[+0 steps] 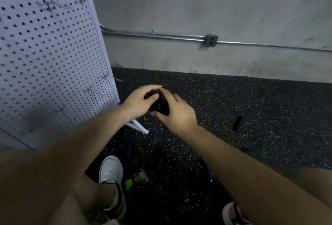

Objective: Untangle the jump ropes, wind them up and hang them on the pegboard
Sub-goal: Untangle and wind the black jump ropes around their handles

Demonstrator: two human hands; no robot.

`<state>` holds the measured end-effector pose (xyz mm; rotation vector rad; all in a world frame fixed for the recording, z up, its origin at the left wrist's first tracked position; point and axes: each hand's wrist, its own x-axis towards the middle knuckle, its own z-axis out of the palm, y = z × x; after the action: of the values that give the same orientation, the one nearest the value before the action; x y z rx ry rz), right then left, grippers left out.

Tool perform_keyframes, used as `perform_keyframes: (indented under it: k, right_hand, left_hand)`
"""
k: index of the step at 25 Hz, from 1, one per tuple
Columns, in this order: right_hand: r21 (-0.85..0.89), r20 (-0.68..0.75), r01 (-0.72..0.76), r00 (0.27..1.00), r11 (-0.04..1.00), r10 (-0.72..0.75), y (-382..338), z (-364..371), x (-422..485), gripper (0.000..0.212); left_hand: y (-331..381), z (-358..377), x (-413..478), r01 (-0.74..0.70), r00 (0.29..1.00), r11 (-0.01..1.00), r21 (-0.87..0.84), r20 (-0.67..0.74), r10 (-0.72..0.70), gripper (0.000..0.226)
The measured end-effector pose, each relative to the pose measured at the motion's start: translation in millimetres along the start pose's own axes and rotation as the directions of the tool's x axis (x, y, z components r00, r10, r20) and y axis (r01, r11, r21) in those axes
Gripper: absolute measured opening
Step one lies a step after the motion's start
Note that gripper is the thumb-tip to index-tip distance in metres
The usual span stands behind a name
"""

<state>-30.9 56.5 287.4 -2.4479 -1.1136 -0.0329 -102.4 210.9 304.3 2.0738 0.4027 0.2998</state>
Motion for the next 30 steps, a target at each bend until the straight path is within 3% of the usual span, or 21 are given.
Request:
perform_keyframes:
  k: [3,7,10,15,19,21,24,26,27,30]
  right_hand:
    - [0.094,0.138,-0.124,0.984,0.988,0.11,-0.6,56.7,-23.2,0.088]
    - [0.066,0.354,-0.24,0.913,0.968,0.202,25.3,124.8,-72.7,0.092]
    - [0.101,0.451,-0.317,0.86,0.943,0.241,32.2,167.3,-109.4,0.092]
    - [0.088,0.559,-0.306,0.803,0.948,0.207,28.1,212.0,-150.5,0.096]
    - [0.002,0.579,-0.124,0.809,0.992,0.1,40.2,212.3,-162.0,0.096]
    - [0.063,0.605,-0.137,0.793,0.989,0.072,42.9,207.4,-160.6,0.097]
    - [0.198,0.702,-0.216,0.712,0.956,0.015,38.8,202.1,-161.0,0.089]
    - [0.21,0.69,-0.181,0.723,0.961,-0.015,41.3,201.7,-164.7,0.075]
    - [0.21,0.659,-0.166,0.752,0.964,-0.014,45.6,202.1,-165.4,0.064]
    - [0.219,0.547,-0.172,0.837,0.96,0.025,66.3,205.9,-162.4,0.036]
  left_hand:
    - [-55.6,30.5,-17.6,0.086,0.996,0.994,0.071,-0.02,-0.085,0.03]
    - [-122.2,79.7,-53.8,0.268,0.953,0.962,0.052,0.129,-0.273,0.034]
    - [-157.7,102.2,-71.3,0.348,0.891,0.926,0.144,0.258,-0.375,0.037]
    - [-195.0,110.4,-86.3,0.432,0.73,0.855,0.285,0.446,-0.518,0.041]
    - [-198.9,126.0,-93.8,0.409,0.698,0.845,0.346,0.478,-0.533,0.031]
    - [-200.0,130.2,-92.8,0.409,0.668,0.816,0.409,0.476,-0.573,0.02]
    - [-202.6,132.5,-92.8,0.359,0.482,0.728,0.585,0.552,-0.681,0.015]
    - [-205.1,134.8,-96.4,0.345,0.404,0.682,0.645,0.554,-0.728,0.013]
    - [-208.2,137.3,-96.3,0.343,0.431,0.691,0.636,0.547,-0.718,0.014]
    - [-216.6,150.3,-92.2,0.322,0.657,0.785,0.529,0.472,-0.588,0.014]
